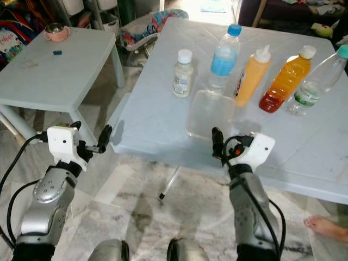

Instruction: Restocking fridge

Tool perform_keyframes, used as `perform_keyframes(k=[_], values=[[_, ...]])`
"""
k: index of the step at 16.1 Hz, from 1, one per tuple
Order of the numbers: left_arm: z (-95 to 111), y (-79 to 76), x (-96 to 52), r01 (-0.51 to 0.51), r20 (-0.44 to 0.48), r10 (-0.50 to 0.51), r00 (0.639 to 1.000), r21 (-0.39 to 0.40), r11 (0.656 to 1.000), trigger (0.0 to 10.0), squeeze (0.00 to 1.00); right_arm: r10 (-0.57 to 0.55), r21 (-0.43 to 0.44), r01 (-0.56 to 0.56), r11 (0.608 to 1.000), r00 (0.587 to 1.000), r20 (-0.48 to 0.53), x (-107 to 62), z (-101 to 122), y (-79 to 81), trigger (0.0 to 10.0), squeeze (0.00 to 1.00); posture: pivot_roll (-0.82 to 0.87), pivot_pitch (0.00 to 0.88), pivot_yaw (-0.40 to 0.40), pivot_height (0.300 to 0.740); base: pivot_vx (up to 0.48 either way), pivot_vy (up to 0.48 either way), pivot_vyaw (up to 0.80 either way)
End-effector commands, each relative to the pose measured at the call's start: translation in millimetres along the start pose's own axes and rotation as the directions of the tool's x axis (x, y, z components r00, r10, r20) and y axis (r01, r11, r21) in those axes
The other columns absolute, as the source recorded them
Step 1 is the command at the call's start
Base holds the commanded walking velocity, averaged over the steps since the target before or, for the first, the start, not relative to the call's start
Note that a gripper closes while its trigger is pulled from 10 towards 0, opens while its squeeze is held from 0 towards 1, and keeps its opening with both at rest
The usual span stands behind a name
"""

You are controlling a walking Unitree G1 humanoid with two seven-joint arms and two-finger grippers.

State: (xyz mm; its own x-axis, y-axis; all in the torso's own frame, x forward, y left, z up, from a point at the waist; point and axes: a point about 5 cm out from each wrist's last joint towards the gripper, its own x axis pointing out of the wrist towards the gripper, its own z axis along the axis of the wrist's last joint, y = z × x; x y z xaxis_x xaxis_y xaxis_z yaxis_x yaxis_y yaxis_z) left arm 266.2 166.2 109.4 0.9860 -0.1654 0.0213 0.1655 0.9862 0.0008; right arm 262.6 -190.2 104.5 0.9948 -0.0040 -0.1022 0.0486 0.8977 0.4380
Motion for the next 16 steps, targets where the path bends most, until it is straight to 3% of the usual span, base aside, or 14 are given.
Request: perform_keyframes(k=[1, 12, 16], values=[[-1.0, 1.2, 0.5, 0.001, -0.005, -0.001, 1.0, 0.012, 1.0, 10.0, 0.0, -0.002, 0.009, 0.003, 1.0, 1.0, -0.019, 1.3, -1.9, -4.4, 10.0, 0.0, 0.05, 0.107, -0.016, 0.74, 0.0, 0.0, 0.0], [-0.8, 1.0, -0.2, 0.004, -0.005, -0.004, 1.0, 0.016, 1.0, 10.0, 0.0, 0.067, 0.016, -0.068, 0.998, 0.994, 0.082, 2.0, 20.1, 0.1, 10.0, 0.0, 0.05, 0.109, -0.015, 0.74, 0.0, 0.0, 0.0], [-1.7, -0.3, 0.0, 0.008, -0.008, -0.008, 1.0, 0.013, 1.0, 10.0, 0.0, 0.048, 0.018, -0.049, 0.999, 0.997, 0.057, 2.1, 14.0, -4.7, 10.0, 0.0, 0.05, 0.108, -0.015, 0.74, 0.0, 0.0, 0.0]])
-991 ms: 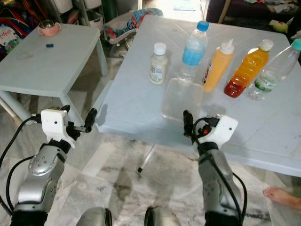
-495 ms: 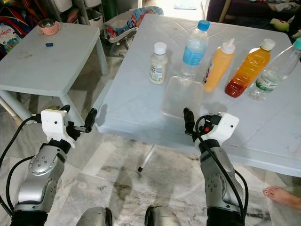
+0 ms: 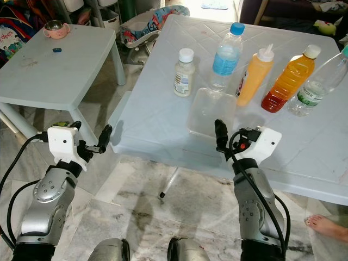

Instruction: Restocking fridge

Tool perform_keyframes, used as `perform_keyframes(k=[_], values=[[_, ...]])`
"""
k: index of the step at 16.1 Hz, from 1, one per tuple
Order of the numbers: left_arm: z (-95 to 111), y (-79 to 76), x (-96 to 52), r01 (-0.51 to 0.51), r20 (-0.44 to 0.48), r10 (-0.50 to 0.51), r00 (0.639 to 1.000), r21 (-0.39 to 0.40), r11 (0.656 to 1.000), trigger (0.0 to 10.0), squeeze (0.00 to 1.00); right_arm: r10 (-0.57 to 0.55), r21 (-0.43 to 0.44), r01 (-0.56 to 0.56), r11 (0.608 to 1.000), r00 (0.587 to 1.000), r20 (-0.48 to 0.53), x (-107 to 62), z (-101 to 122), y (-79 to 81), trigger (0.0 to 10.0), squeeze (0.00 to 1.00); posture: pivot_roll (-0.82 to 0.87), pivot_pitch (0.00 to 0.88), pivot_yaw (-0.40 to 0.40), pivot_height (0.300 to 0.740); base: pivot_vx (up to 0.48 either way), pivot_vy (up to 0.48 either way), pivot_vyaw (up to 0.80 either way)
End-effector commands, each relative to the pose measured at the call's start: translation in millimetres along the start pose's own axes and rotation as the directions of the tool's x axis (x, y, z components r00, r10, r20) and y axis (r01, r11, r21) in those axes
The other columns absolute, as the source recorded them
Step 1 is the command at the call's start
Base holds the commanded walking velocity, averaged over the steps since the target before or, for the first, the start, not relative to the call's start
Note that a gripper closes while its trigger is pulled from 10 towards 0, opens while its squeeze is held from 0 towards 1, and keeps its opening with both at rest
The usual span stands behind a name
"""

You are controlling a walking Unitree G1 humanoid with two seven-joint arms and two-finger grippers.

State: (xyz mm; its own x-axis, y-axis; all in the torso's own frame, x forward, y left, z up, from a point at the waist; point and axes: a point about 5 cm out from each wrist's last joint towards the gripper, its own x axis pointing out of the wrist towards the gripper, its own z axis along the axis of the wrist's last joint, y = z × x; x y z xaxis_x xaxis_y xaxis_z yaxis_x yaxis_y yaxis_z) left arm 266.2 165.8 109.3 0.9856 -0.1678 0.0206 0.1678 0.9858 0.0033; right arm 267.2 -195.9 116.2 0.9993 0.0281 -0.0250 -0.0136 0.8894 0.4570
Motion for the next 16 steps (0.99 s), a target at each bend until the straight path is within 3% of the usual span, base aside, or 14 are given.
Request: perform_keyframes(k=[1, 2, 3, 4, 16], values=[[-1.5, 0.1, 0.0, 0.006, -0.007, -0.006, 1.0, 0.011, 1.0, 10.0, 0.0, -0.017, 0.01, 0.017, 1.0, 1.0, -0.005, -1.1, -0.9, -5.3, 10.0, 0.0, 0.05, 0.108, -0.015, 0.74, 0.0, 0.0, 0.0], [-1.5, 0.2, 0.0, 0.006, -0.006, -0.006, 1.0, 0.012, 1.0, 10.0, 0.0, -0.018, 0.024, 0.018, 1.0, 1.0, -0.013, 1.3, -3.4, -6.5, 3.8, 0.0, 0.05, 0.109, -0.013, 0.74, 0.0, 0.0, 0.0], [-1.6, 0.3, -0.1, 0.006, -0.007, -0.006, 1.0, 0.013, 1.0, 10.0, 0.0, -0.02, 0.029, 0.02, 0.999, 1.0, -0.015, 2.4, -4.0, -7.1, 3.1, 0.0, 0.05, 0.109, -0.013, 0.74, 0.0, 0.0, 0.0], [-1.5, 0.6, -0.2, 0.006, -0.008, -0.006, 1.0, 0.013, 1.0, 10.0, 0.0, -0.029, 0.045, 0.03, 0.999, 0.999, -0.017, 4.6, -4.1, -9.3, 0.0, 0.0, 0.06, 0.112, -0.012, 0.74, 0.0, 0.0, 0.0], [-2.2, -0.8, -0.9, 0.015, -0.013, -0.015, 1.0, 0.014, 1.0, 10.0, 0.0, -0.037, 0.086, 0.039, 0.996, 0.999, -0.021, 10.6, -4.9, -13.3, 0.0, 0.0, 0.06, 0.119, -0.004, 0.74, 0.0, 0.0, 0.0]])
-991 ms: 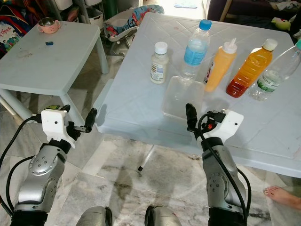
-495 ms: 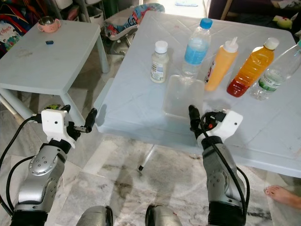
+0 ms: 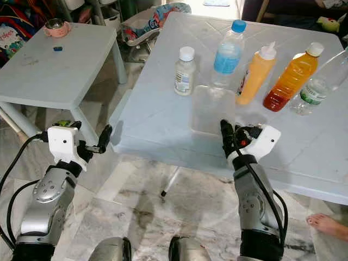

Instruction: Restocking fridge

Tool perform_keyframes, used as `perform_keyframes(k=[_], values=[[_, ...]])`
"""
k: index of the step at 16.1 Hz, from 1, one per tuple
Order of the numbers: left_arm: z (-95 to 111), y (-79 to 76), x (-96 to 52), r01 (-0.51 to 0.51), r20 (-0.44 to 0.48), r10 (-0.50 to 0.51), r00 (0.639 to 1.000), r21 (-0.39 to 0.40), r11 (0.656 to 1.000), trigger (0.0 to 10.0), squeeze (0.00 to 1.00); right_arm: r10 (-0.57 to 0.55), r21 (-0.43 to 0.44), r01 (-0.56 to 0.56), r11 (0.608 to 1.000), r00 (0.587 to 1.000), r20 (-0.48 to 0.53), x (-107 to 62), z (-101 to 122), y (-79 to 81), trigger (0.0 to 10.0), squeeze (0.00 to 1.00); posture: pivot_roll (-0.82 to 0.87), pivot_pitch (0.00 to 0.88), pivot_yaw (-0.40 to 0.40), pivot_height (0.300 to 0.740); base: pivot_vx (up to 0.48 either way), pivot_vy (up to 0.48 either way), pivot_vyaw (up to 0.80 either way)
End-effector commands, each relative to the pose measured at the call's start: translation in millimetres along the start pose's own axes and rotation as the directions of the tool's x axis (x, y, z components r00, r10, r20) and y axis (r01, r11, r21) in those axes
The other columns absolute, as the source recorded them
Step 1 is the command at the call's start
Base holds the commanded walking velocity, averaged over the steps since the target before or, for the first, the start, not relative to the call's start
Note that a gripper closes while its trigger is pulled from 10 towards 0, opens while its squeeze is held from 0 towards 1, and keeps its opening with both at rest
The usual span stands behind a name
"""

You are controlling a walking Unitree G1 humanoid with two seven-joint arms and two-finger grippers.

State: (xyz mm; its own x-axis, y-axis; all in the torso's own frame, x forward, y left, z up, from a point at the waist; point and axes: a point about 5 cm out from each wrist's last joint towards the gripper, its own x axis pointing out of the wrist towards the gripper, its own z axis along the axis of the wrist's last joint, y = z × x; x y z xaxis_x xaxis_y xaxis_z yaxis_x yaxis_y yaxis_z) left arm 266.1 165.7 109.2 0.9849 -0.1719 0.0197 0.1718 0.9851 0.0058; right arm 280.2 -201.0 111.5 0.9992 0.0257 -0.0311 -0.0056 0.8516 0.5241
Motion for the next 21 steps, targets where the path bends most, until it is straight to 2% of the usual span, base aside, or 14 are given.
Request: perform_keyframes(k=[1, 6, 12, 13, 14, 17, 21], values=[[-2.0, -1.3, -0.3, 0.012, -0.011, -0.012, 1.0, 0.011, 1.0, 10.0, 0.0, -0.034, 0.015, 0.034, 0.999, 0.999, -0.01, -2.0, -2.3, -5.4, 0.0, 0.0, 0.05, 0.117, -0.005, 0.74, 0.0, 0.0, 0.0], [-0.9, 0.3, 1.2, 0.005, -0.005, -0.005, 1.0, 0.011, 1.0, 10.0, 0.0, 0.006, 0.015, -0.006, 1.0, 1.0, -0.006, 0.9, -2.8, 13.3, 0.0, 0.0, 0.05, 0.121, -0.009, 0.74, 0.0, 0.0, 0.0], [-14.2, -3.1, -6.5, -0.01, -0.046, 0.01, 0.999, -0.015, 1.0, 10.0, 0.0, -0.002, -0.007, 0.002, 1.0, 1.0, 0.003, -4.5, -2.9, 18.7, 0.0, 0.0, 0.03, 0.099, -0.022, 0.74, 0.0, 0.0, 0.0], [-14.3, -3.0, -6.3, -0.009, -0.047, 0.008, 0.999, -0.015, 1.0, 10.0, 0.0, 0.007, -0.011, -0.007, 1.0, 1.0, 0.001, -5.8, -3.8, 20.9, 1.7, 0.0, 0.03, 0.097, -0.022, 0.74, 0.0, 0.0, 0.0], [-14.1, -0.3, -4.8, -0.011, -0.048, 0.011, 0.999, -0.013, 1.0, 10.0, 0.0, 0.024, -0.041, -0.025, 0.999, 1.0, -0.01, -7.8, -6.1, 25.4, 10.0, 0.0, 0.03, 0.091, -0.024, 0.74, 0.0, 0.0, 0.0], [-14.3, 5.2, -1.3, -0.037, -0.053, 0.035, 0.998, -0.024, 0.999, 10.0, 0.0, 0.045, -0.087, -0.047, 0.995, 0.999, -0.027, -10.1, -9.5, 30.4, 10.0, 0.0, 0.03, 0.081, -0.029, 0.74, 0.0, 0.0, 0.0], [-19.6, -0.7, 0.3, -0.036, -0.065, 0.034, 0.997, -0.042, 0.998, 10.0, 0.0, 0.025, -0.124, -0.026, 0.992, 1.0, -0.01, -6.6, -4.0, 29.4, 10.0, 0.0, 0.01, 0.07, -0.024, 0.74, -0.137, 0.0, 0.0]])
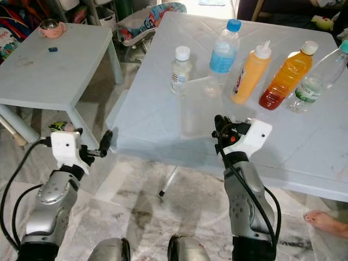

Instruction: Restocking fridge

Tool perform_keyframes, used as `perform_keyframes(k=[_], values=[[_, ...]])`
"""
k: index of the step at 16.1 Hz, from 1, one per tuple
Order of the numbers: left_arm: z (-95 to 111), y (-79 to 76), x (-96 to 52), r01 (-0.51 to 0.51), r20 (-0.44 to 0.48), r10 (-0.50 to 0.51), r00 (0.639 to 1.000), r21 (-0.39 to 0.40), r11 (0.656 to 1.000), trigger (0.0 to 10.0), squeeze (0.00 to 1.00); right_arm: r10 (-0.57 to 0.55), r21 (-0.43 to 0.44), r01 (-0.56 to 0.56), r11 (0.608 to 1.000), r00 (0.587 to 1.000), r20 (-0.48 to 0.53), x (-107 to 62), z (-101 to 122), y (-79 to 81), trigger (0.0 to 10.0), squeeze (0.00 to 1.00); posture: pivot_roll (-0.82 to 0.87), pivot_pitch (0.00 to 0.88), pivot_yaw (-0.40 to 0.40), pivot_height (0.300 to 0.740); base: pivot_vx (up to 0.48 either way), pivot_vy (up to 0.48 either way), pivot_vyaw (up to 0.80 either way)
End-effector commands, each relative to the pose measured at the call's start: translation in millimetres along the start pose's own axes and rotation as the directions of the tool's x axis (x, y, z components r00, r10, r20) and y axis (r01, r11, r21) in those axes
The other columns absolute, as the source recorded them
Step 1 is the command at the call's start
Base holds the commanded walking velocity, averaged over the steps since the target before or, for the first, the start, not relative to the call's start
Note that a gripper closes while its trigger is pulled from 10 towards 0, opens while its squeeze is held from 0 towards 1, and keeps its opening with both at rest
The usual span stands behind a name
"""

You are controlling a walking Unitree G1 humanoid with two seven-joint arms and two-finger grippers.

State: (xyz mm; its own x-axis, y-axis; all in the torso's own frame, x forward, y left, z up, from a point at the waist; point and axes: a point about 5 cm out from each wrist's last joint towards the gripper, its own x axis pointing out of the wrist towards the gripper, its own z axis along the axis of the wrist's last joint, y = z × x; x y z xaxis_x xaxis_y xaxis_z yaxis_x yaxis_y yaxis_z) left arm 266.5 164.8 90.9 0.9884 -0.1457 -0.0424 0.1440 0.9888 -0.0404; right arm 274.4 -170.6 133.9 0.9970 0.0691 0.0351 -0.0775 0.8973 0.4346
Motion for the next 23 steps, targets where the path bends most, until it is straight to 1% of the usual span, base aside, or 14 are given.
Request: perform_keyframes(k=[1, 4, 9, 10, 11, 17, 23], values=[[-0.5, 0.1, 1.1, -0.005, 0.0, 0.005, 1.0, 0.004, 1.0, 10.0, 0.0, -0.044, -0.032, 0.043, 0.999, 0.998, -0.043, -0.8, -5.8, -8.3, 10.0, 0.0, 0.01, 0.073, -0.023, 0.74, -0.274, 0.0, 0.0], [1.6, 1.7, 3.4, -0.005, 0.008, 0.005, 1.0, 0.009, 1.0, 10.0, 0.0, -0.055, -0.049, 0.053, 0.997, 0.998, -0.039, -0.1, -4.7, -10.2, 10.0, 0.0, 0.01, 0.068, -0.025, 0.74, -0.279, 0.0, 0.0], [3.1, 2.1, 4.8, -0.007, 0.014, 0.007, 1.0, 0.017, 1.0, 10.0, 0.0, -0.016, -0.068, 0.013, 0.998, 0.999, -0.042, 2.2, -7.2, -3.5, 10.0, 0.0, 0.02, 0.067, -0.023, 0.74, -0.313, 0.0, 0.0], [3.0, 2.6, 4.3, -0.008, 0.013, 0.007, 1.0, 0.02, 1.0, 10.0, 0.0, 0.015, -0.083, -0.018, 0.996, 0.999, -0.037, 2.9, -7.2, 1.0, 10.0, 0.0, 0.03, 0.065, -0.021, 0.74, -0.315, 0.0, 0.63], [2.4, 4.1, 3.8, -0.013, 0.012, 0.012, 1.0, 0.023, 1.0, 10.0, 0.0, 0.013, -0.073, -0.016, 0.997, 0.999, -0.038, 3.3, -8.8, 1.3, 10.0, 0.0, 0.03, 0.06, -0.02, 0.74, -0.3, 0.0, 0.8], [-0.2, 11.4, 1.9, -0.028, 0.007, 0.028, 1.0, 0.039, 0.999, 10.0, 0.0, 0.032, -0.081, -0.035, 0.996, 0.999, -0.031, 7.8, -7.2, 3.2, 10.0, 0.0, 0.03, 0.046, -0.031, 0.74, -0.281, 0.0, 0.8], [-3.9, 6.9, -1.5, -0.042, 0.007, 0.042, 0.999, 0.032, 0.999, 10.0, 0.0, 0.052, -0.089, -0.056, 0.994, 0.998, -0.044, 9.1, -10.2, 5.6, 10.0, 0.0, 0.04, 0.044, -0.042, 0.74, 0.0, 0.0, 0.8]])
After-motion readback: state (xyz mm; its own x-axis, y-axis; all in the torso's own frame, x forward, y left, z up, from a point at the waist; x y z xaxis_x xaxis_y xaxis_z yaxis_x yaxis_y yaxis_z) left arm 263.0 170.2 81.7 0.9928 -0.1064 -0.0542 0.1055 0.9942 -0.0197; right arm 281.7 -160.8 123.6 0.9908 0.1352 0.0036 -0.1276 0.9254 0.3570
